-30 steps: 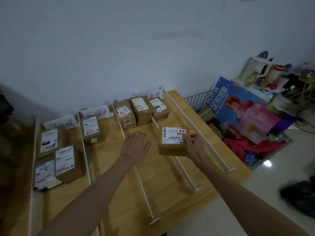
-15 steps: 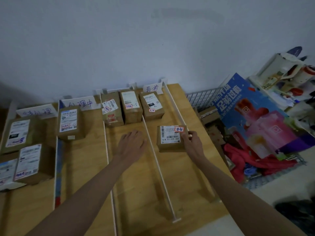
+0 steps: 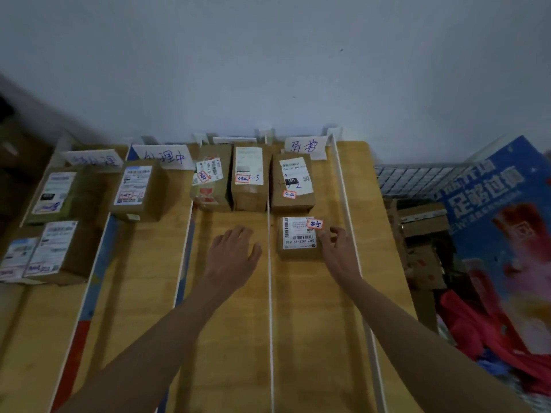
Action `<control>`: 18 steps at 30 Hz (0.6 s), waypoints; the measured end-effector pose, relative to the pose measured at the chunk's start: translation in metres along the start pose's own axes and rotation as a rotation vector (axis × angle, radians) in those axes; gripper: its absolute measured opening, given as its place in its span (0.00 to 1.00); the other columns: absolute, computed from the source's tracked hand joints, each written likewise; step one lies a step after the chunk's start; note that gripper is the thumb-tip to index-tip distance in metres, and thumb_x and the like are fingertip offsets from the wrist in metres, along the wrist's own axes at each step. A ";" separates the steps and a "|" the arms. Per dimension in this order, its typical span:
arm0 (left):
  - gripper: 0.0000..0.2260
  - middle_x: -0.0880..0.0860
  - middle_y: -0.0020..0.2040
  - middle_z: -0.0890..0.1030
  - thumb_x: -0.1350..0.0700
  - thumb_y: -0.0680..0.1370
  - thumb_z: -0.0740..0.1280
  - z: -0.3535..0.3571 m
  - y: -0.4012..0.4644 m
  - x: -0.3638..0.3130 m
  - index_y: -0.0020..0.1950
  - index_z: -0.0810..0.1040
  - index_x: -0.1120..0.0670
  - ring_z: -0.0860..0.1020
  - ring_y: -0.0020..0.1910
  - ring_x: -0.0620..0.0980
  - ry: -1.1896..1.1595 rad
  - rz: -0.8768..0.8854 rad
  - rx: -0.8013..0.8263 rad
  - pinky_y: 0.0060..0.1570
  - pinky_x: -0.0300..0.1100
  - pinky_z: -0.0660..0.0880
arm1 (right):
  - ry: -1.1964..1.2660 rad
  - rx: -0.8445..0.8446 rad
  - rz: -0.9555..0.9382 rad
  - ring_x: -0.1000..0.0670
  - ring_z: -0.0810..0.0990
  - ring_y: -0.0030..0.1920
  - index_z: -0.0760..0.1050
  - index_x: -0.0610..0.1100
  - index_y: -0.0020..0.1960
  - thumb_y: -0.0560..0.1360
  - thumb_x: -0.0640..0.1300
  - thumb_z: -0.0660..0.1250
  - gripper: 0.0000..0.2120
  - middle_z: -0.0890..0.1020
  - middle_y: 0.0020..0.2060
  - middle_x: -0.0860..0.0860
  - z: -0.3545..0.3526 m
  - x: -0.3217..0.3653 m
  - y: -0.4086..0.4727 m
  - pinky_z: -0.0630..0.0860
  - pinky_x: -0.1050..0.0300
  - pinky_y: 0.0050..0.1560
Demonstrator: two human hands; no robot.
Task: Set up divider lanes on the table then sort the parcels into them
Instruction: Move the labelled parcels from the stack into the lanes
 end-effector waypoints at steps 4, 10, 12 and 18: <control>0.19 0.49 0.68 0.74 0.45 0.82 0.56 0.011 0.007 0.006 0.70 0.71 0.52 0.73 0.65 0.49 0.004 -0.052 0.010 0.66 0.49 0.68 | 0.029 0.038 -0.026 0.46 0.76 0.57 0.69 0.45 0.69 0.80 0.57 0.61 0.23 0.73 0.61 0.44 0.013 -0.001 0.024 0.75 0.42 0.60; 0.19 0.49 0.68 0.74 0.46 0.82 0.57 0.022 0.014 0.024 0.70 0.71 0.52 0.72 0.66 0.50 0.017 -0.093 0.026 0.67 0.48 0.66 | -0.014 0.061 -0.022 0.48 0.77 0.56 0.69 0.48 0.70 0.78 0.63 0.58 0.27 0.71 0.61 0.48 0.032 -0.012 0.053 0.76 0.42 0.60; 0.20 0.49 0.69 0.73 0.45 0.83 0.56 0.023 0.015 0.028 0.71 0.71 0.51 0.72 0.67 0.50 0.020 -0.105 0.039 0.68 0.49 0.66 | -0.020 0.068 -0.007 0.47 0.75 0.57 0.67 0.48 0.71 0.79 0.61 0.57 0.26 0.71 0.63 0.46 0.037 -0.013 0.058 0.73 0.47 0.60; 0.20 0.50 0.70 0.72 0.46 0.83 0.56 0.020 0.017 0.033 0.72 0.70 0.52 0.71 0.68 0.50 0.036 -0.106 0.059 0.69 0.49 0.66 | 0.005 0.077 0.052 0.41 0.71 0.65 0.61 0.43 0.76 0.83 0.53 0.54 0.24 0.66 0.70 0.41 0.054 -0.008 0.066 0.64 0.54 0.56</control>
Point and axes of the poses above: each hand's wrist, its own y-axis towards the middle knuckle, its own z-axis out of the palm, x = y × z, the point moved 1 cm from there along y, towards the middle knuckle
